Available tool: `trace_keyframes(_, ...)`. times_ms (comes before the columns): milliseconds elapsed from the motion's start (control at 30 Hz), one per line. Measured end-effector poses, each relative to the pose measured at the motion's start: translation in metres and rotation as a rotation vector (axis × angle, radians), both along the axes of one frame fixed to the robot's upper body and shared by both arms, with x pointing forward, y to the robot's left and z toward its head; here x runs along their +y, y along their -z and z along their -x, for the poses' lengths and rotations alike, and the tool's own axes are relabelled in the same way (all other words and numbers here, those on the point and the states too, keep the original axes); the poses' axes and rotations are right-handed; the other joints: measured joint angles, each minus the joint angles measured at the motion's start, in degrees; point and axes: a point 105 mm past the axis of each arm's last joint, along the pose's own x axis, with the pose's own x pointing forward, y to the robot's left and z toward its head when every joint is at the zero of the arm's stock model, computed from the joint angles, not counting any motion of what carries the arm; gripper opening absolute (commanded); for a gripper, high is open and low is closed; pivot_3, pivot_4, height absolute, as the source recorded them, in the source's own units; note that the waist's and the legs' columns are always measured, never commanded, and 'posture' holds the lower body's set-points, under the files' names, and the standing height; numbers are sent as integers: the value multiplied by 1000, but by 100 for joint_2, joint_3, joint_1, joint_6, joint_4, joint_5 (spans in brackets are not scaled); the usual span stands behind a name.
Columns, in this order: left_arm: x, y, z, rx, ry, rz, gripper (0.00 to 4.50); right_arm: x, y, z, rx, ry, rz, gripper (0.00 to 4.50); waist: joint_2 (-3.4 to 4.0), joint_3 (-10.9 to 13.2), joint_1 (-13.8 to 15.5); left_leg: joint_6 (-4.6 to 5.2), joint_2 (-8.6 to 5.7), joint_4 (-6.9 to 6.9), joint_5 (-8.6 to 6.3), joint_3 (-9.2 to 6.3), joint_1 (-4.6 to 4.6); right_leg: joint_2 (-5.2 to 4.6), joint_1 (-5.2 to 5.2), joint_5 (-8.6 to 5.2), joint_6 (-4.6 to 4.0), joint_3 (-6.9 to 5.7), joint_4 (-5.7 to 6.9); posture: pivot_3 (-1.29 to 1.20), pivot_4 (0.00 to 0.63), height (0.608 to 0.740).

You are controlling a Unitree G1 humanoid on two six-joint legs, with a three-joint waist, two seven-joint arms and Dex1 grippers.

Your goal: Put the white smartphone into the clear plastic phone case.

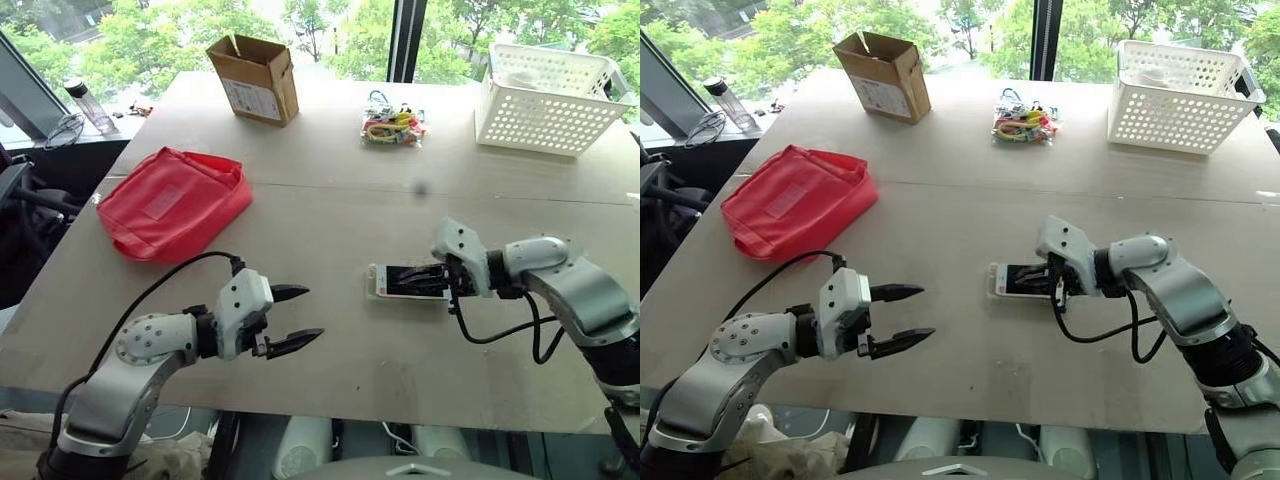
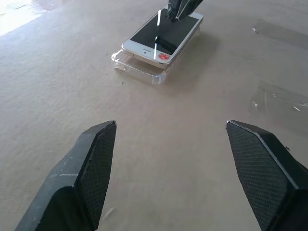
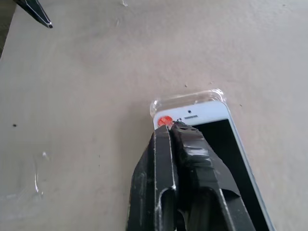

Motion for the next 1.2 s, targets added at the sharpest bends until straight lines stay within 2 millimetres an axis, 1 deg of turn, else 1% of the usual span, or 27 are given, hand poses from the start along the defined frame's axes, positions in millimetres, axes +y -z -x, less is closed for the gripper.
trace_keyframes(33, -1, -1, -1, -5, 3, 0, 3686, 1, 14, -2, 6, 0, 43, 30, 0, 0, 0, 0, 0, 0, 0, 1, 0, 0, 0, 0, 0, 0, 0, 0, 150, 733)
trace_keyframes(100, -1, -1, -1, -4, 3, 0, 3686, 2, 19, -6, -28, -19, 75, 30, 4, -5, 5, 0, -3, 0, 0, 3, 4, -1, 2, 0, 0, 3, -1, 0, 150, 733)
trace_keyframes(133, -1, -1, -1, 0, 7, 0, 3686, 3, 23, -8, -47, -34, 94, 30, -6, -23, 4, 0, -3, 0, 0, 3, 10, 0, 4, 0, 0, 3, -1, 0, 150, 733)
trace_keyframes(200, -2, -1, -2, 10, 8, 2, 3686, 4, 28, -18, -96, -33, 119, 30, -21, -55, 2, 0, -3, 0, 0, 2, 29, 1, 23, 0, 0, 2, 1, 0, 150, 733)
trace_keyframes(267, -2, -1, -4, 11, 5, 6, 3686, 2, 30, -24, -118, -19, 135, 30, -26, -78, 17, 0, -3, 0, -1, 1, 54, 0, 41, -1, -1, 1, -1, 0, 150, 733)
trace_keyframes(333, -1, 0, -5, 17, 3, 12, 3686, 0, 32, -25, -101, -6, 135, 30, -34, -89, 32, 1, -3, -10, -4, -1, 103, -6, 90, -3, -3, 0, -10, 0, 150, 733)
trace_keyframes(467, -7, 3, -8, 32, 18, 29, 3686, -5, 34, -19, -15, 26, 88, 30, -43, -111, 32, 0, -4, -22, -9, -2, 105, -16, 91, -2, -5, 1, -19, 0, 150, 733)
trace_keyframes(633, -11, 7, -14, 40, 32, 39, 3686, -8, 35, -16, -72, -16, 98, 30, -32, -122, 27, 2, -5, -46, -7, -1, 107, -16, 88, -2, -5, 0, -30, 0, 150, 733)
trace_keyframes(767, -12, 6, -18, 38, 34, 45, 3686, -3, 39, -17, -151, -71, 144, 30, -29, -174, 8, 1, -5, -63, -6, 0, 112, -16, 89, -2, -6, 0, -44, 0, 150, 733)
trace_keyframes(867, -14, 5, -19, 34, 45, 45, 3686, 4, 44, -26, -194, -76, 176, 30, -17, -234, -15, 1, -5, -66, -7, 1, 122, -16, 97, -4, -9, 2, -47, 0, 150, 733)
trace_keyframes(900, -14, 4, -19, 32, 47, 45, 3686, 5, 45, -30, -210, -80, 196, 30, -16, -254, -23, 1, -5, -66, -7, 1, 129, -16, 103, -15, -28, 2, -46, 0, 150, 733)
trace_keyframes(967, -14, 4, -19, 31, 47, 44, 3686, 5, 48, -34, -235, -93, 226, 30, -33, -310, -24, 6, -5, -69, -11, 0, 135, -17, 110, -17, -30, 2, -47, 0, 150, 733)
trace_keyframes(1000, -14, 4, -19, 35, 45, 43, 3686, 6, 50, -36, -238, -95, 226, 30, -37, -316, -21, 24, -5, -69, -23, 0, 153, -18, 129, -17, -31, 3, -50, 0, 150, 733)
trace_keyframes(1033, -14, 5, -19, 39, 43, 42, 3686, 7, 51, -37, -241, -97, 227, 30, -36, -316, -23, 5, -5, -77, -38, 3, 182, -25, 153, -17, -33, 2, -62, 0, 150, 733)
trace_keyframes(1067, -14, 5, -19, 40, 41, 42, 3686, 8, 53, -38, -240, -96, 222, 30, -32, -318, -35, 2, -5, -90, -40, 5, 219, -26, 188, -17, -34, 1, -82, 0, 150, 733)
trace_keyframes(1100, -14, 5, -18, 39, 36, 41, 3686, 9, 53, -39, -240, -92, 211, 30, -28, -320, -51, 1, -4, -93, -41, 6, 224, -27, 192, -16, -35, 1, -84, 0, 150, 733)
trace_keyframes(1200, -15, 4, -15, 41, 28, 40, 3686, 11, 53, -40, -197, -32, 109, 30, -15, -306, -76, 1, -4, -93, -40, 6, 216, -27, 186, -15, -36, -2, -85, 0, 150, 733)
